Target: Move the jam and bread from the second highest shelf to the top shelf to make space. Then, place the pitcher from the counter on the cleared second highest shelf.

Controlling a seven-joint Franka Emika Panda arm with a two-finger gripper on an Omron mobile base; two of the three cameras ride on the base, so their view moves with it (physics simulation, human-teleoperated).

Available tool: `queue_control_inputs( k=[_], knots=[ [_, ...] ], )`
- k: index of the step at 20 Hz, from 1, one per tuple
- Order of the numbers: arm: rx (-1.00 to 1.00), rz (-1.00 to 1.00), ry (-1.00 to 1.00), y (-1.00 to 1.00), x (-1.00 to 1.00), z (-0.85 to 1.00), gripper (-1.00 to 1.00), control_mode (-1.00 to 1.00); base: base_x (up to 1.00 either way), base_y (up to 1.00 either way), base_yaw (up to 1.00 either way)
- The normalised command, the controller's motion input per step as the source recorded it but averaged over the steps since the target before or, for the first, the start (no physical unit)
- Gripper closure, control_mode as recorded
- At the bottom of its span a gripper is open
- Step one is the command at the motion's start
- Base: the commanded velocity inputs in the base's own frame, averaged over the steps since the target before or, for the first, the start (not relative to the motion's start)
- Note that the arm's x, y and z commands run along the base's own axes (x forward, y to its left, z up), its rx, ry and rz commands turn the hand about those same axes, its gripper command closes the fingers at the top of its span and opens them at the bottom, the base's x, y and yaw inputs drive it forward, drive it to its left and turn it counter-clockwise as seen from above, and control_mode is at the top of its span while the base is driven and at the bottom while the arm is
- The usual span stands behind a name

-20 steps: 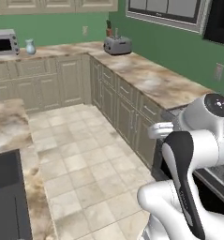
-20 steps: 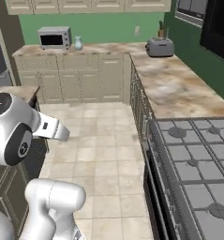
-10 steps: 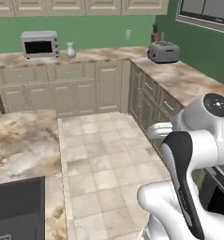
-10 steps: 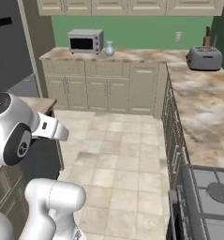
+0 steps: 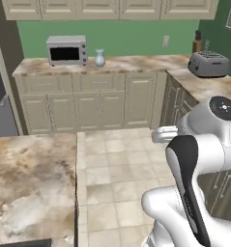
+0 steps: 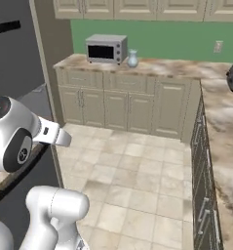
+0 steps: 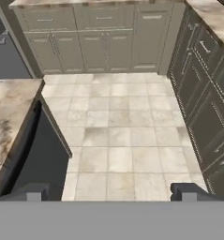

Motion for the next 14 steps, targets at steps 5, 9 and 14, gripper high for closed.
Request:
queue_control_inputs(
  k=[5,9,14],
  knots=[
    [0.0,0.0,0.0,0.0,0.0,0.0,-1.0,1.0,1.0,-0.39,0.26],
    [0.0,0.0,0.0,0.0,0.0,0.0,-1.0,1.0,1.0,-0.4,0.25],
    [0.0,0.0,0.0,0.0,0.0,0.0,-1.0,1.0,1.0,-0.42,0.25]
  ],
)
